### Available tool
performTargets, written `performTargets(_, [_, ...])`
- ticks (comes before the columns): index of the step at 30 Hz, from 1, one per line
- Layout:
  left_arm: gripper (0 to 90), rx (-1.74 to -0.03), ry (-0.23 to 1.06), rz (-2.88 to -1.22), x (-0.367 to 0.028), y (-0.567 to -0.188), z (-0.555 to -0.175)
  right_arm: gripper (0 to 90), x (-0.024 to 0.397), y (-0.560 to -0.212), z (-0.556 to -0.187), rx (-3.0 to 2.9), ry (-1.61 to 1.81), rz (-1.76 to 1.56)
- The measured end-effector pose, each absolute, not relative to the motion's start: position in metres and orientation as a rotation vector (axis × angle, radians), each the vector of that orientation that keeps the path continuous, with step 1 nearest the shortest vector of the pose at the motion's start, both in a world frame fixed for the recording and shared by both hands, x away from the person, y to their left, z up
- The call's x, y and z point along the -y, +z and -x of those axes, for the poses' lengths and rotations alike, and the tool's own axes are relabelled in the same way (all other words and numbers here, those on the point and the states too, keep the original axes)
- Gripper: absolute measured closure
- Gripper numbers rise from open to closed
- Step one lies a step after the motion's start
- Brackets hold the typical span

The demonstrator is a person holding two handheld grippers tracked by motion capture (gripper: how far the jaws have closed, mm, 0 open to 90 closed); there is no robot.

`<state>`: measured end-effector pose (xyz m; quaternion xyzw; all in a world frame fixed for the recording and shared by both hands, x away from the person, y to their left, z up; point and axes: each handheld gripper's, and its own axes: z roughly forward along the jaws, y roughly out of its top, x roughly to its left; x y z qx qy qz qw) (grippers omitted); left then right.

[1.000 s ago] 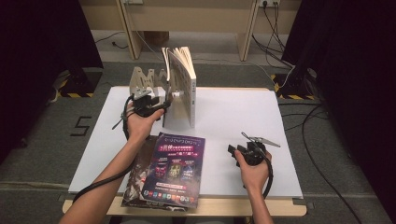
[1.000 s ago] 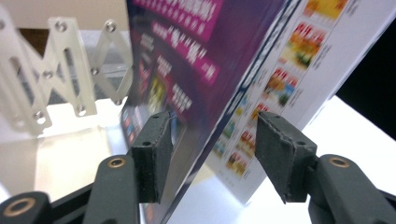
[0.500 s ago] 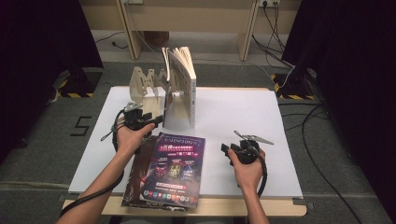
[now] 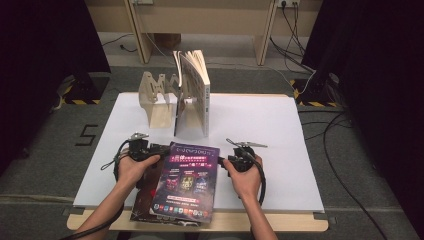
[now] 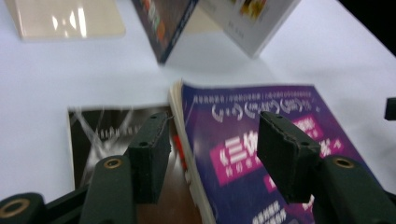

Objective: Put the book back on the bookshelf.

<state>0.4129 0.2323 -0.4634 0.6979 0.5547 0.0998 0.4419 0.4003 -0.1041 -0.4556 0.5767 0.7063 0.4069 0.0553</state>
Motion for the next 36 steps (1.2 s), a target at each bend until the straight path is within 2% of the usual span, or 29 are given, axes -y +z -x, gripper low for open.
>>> performTargets(6, [42.1, -1.390, 0.170, -1.753, -0.232, -0.474, -0.405, 51.6, 0.087, -0.467, -0.405, -2.231, 1.185, -1.799])
performTargets(23, [41.3, -1.418, 0.121, -1.784, -0.219, -0.485, -0.398, 46.7, 0.075, -0.478, -0.407, -2.281, 1.136, -1.840])
performTargets(30, [55.9, -1.495, 0.074, -1.571, -0.226, -0.478, -0.392, 46.6, 0.074, -0.480, -0.405, -2.236, 1.166, -1.865])
performTargets(33, [59.2, -1.464, -0.053, -1.463, -0.224, -0.473, -0.389, 46.8, 0.076, -0.481, -0.404, -2.223, 1.189, -1.885])
performTargets(36, [59.8, -1.445, -0.068, -1.521, -0.216, -0.473, -0.388, 46.2, 0.075, -0.480, -0.404, -2.231, 1.171, -1.874])
